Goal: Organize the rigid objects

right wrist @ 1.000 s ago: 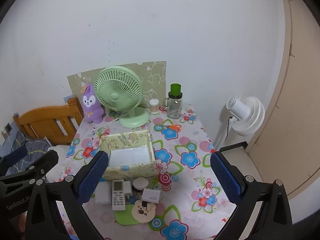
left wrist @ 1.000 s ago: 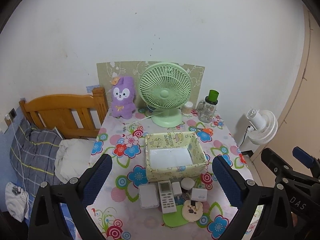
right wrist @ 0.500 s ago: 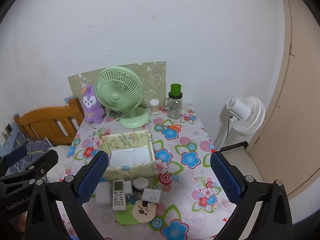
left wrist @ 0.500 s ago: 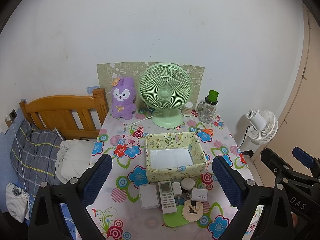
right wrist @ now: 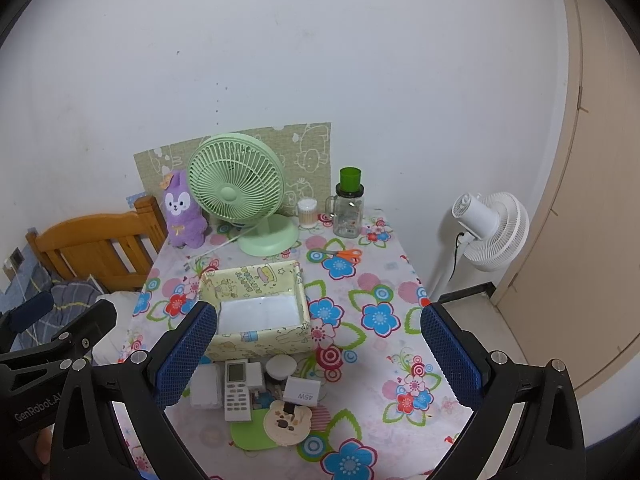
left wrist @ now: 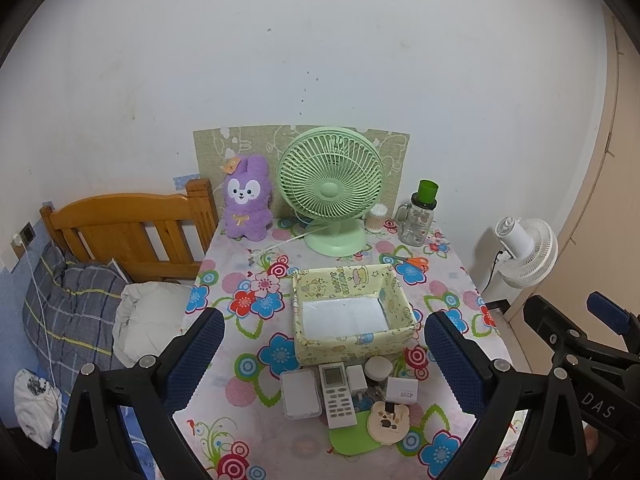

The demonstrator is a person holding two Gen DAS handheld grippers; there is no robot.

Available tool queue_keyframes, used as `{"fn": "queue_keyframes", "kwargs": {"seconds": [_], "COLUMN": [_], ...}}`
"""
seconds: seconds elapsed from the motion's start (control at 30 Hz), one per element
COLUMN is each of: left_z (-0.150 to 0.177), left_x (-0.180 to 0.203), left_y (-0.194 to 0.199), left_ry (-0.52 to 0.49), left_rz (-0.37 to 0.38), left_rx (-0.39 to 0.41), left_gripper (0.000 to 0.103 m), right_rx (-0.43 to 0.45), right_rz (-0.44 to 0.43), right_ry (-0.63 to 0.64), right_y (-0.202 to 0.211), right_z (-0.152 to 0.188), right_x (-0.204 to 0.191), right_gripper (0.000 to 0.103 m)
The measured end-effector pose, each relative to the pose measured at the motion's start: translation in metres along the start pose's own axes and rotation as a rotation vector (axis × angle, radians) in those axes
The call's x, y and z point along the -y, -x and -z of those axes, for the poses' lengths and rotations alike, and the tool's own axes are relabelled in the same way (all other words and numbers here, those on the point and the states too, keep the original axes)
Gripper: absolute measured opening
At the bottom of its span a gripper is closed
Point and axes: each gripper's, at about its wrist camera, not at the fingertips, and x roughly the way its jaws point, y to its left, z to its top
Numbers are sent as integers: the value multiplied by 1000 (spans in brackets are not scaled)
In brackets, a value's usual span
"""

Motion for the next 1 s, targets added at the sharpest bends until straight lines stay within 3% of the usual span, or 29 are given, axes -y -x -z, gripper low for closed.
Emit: {"fn": "queue_keyframes", "kwargs": {"seconds": [0.67,1.0], "left_z": [5,17], "left_x": [-4,-5], "left_y": [-16,-47], "left_ry": [10,16], "left_rz": [6,8], "left_rx": [-14,-65], "left_gripper": [101,102], "right_rx": [-36,-116], "right_rz": [-14,-39], "right_ry": [5,11], "right_y": [-20,-58], "right_z": [-2,12], "right_x": [-4,-3], "right_gripper": [103,103]}}
